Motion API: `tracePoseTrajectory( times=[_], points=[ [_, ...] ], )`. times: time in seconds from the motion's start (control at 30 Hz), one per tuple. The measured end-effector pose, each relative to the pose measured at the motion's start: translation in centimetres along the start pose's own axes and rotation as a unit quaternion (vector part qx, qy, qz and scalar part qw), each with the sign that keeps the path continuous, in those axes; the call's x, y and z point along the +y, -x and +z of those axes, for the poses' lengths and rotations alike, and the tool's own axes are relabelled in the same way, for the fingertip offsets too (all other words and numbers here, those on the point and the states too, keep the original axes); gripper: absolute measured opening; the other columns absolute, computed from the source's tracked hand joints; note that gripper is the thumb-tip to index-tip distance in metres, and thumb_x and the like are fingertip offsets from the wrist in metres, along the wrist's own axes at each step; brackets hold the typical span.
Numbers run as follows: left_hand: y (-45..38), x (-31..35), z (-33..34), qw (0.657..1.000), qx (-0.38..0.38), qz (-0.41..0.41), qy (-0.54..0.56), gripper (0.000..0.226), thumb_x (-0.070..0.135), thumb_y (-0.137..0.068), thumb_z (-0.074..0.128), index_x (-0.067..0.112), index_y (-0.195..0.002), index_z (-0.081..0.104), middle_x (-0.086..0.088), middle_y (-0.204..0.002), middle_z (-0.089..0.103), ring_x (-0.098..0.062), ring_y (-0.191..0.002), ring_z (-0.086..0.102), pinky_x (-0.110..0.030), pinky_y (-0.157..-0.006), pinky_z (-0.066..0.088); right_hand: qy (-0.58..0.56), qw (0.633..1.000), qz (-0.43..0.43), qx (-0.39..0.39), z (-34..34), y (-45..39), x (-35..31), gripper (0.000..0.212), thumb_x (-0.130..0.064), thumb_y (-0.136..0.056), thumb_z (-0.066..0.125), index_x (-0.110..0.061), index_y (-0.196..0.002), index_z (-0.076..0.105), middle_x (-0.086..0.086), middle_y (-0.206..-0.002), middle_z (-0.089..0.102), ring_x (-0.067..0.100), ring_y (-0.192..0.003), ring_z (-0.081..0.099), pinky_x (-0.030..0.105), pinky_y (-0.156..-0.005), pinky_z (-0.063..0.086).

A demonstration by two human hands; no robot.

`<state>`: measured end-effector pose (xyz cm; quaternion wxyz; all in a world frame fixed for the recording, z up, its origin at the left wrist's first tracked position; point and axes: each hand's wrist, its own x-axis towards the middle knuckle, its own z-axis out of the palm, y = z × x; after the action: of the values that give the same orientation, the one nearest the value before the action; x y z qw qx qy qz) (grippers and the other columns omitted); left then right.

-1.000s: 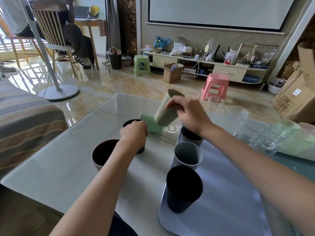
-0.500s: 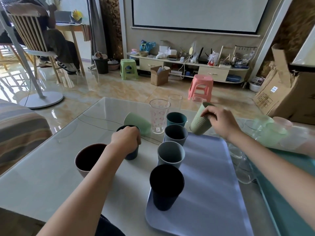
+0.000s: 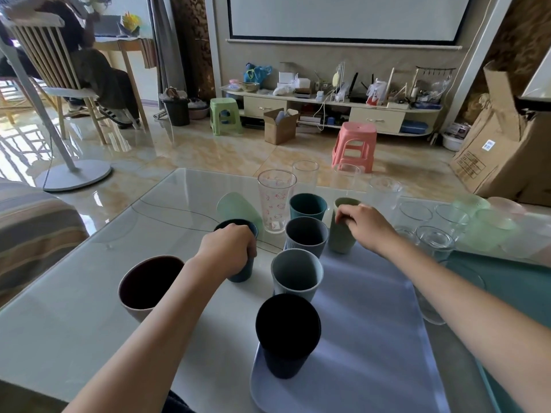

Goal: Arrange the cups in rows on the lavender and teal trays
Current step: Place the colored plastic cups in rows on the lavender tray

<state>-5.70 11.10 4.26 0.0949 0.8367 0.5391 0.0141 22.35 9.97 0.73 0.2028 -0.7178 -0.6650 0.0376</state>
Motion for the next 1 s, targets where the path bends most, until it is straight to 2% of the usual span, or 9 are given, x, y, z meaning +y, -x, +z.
tracePoseTrajectory(
  times=[0.17, 0.27, 0.43, 0.53, 0.6, 0.7, 0.77, 0.87, 1.0],
  points=[
    [0.2, 0.6, 0.0, 1.000, -0.007, 0.004, 0.005, 0.042, 0.003, -0.086, 0.044, 0.032, -0.099, 0.070, 0.002, -0.114, 0.060, -0.026, -0.102, 0.058, -0.029, -0.072, 0.042, 0.044, 0.999, -0.004, -0.029, -0.2, 0.0, -0.8, 0.028, -0.007, -0.091, 0.041, -0.024, -0.099, 0.062, 0.017, -0.100, 0.058, 0.036, -0.095, 0.055, 0.039, -0.084, 0.046],
    [0.3, 0.6, -0.2, 1.000, -0.007, 0.006, 0.013, 0.041, 0.004, -0.086, 0.045, 0.032, -0.099, 0.071, 0.002, -0.114, 0.061, -0.027, -0.103, 0.058, -0.031, -0.077, 0.046, 0.054, 0.998, -0.018, -0.042, 0.1, 0.3, -1.5, 0.029, -0.006, -0.091, 0.040, -0.021, -0.101, 0.062, 0.015, -0.102, 0.061, 0.036, -0.098, 0.054, 0.041, -0.085, 0.046],
    [0.4, 0.7, -0.4, 1.000, -0.002, 0.012, 0.023, 0.045, 0.001, -0.085, 0.042, 0.034, -0.097, 0.070, 0.001, -0.107, 0.060, -0.027, -0.097, 0.058, -0.028, -0.067, 0.041, 0.081, 0.992, -0.053, -0.075, 0.3, 0.6, -1.3, 0.027, -0.001, -0.089, 0.045, -0.015, -0.103, 0.063, 0.007, -0.107, 0.061, 0.029, -0.105, 0.049, 0.036, -0.086, 0.040],
    [0.4, 0.6, -0.7, 0.999, 0.013, 0.010, 0.039, 0.044, 0.002, -0.086, 0.043, 0.035, -0.095, 0.071, 0.003, -0.098, 0.056, -0.023, -0.086, 0.053, -0.027, -0.065, 0.037, 0.055, 0.996, -0.058, -0.033, -0.1, 0.9, -1.1, 0.017, -0.011, -0.089, 0.054, -0.015, -0.101, 0.066, 0.006, -0.106, 0.060, 0.029, -0.106, 0.048, 0.040, -0.089, 0.042],
    [0.4, 0.5, -1.1, 0.998, 0.040, 0.003, 0.046, 0.041, 0.005, -0.087, 0.044, 0.035, -0.092, 0.071, 0.004, -0.097, 0.056, -0.021, -0.083, 0.051, -0.027, -0.065, 0.038, 0.043, 0.997, -0.057, 0.028, -0.7, 1.2, -1.4, 0.014, -0.018, -0.089, 0.058, -0.014, -0.099, 0.066, 0.006, -0.102, 0.060, 0.028, -0.104, 0.048, 0.040, -0.087, 0.044],
    [0.7, 0.5, -2.0, 0.993, 0.092, -0.026, 0.062, 0.036, 0.007, -0.088, 0.045, 0.032, -0.092, 0.070, 0.005, -0.093, 0.050, -0.025, -0.089, 0.055, -0.028, -0.067, 0.038, -0.025, 0.988, -0.055, 0.146, -1.7, 1.7, -2.6, 0.012, -0.019, -0.088, 0.061, -0.011, -0.096, 0.066, 0.002, -0.087, 0.054, 0.025, -0.095, 0.049, 0.037, -0.080, 0.044],
    [0.8, 0.5, -2.7, 0.987, 0.126, -0.043, 0.085, 0.034, 0.004, -0.086, 0.045, 0.029, -0.086, 0.069, 0.003, -0.094, 0.053, -0.028, -0.093, 0.056, -0.029, -0.068, 0.038, -0.076, 0.981, -0.060, 0.166, -2.4, 1.9, -4.2, 0.013, -0.019, -0.087, 0.062, -0.012, -0.097, 0.064, -0.001, -0.085, 0.050, 0.020, -0.090, 0.047, 0.034, -0.077, 0.044],
    [1.0, 0.7, -3.8, 0.978, 0.174, -0.044, 0.109, 0.030, 0.002, -0.083, 0.043, 0.025, -0.078, 0.062, 0.000, -0.093, 0.059, -0.028, -0.086, 0.055, -0.030, -0.065, 0.037, -0.141, 0.981, -0.078, 0.110, -2.7, 2.0, -7.6, 0.032, -0.026, -0.081, 0.069, -0.016, -0.110, 0.058, 0.002, -0.098, 0.055, 0.019, -0.095, 0.051, 0.035, -0.083, 0.049],
    [2.1, 2.3, -5.3, 0.962, 0.238, -0.002, 0.137, 0.022, 0.001, -0.081, 0.044, 0.019, -0.084, 0.056, -0.003, -0.087, 0.060, -0.030, -0.076, 0.054, -0.031, -0.060, 0.039, -0.230, 0.971, -0.055, -0.030, -2.1, 1.6, -11.6, 0.081, -0.037, -0.071, 0.078, -0.023, -0.138, 0.034, 0.004, -0.135, 0.045, 0.018, -0.122, 0.044, 0.033, -0.101, 0.042]
  ],
)
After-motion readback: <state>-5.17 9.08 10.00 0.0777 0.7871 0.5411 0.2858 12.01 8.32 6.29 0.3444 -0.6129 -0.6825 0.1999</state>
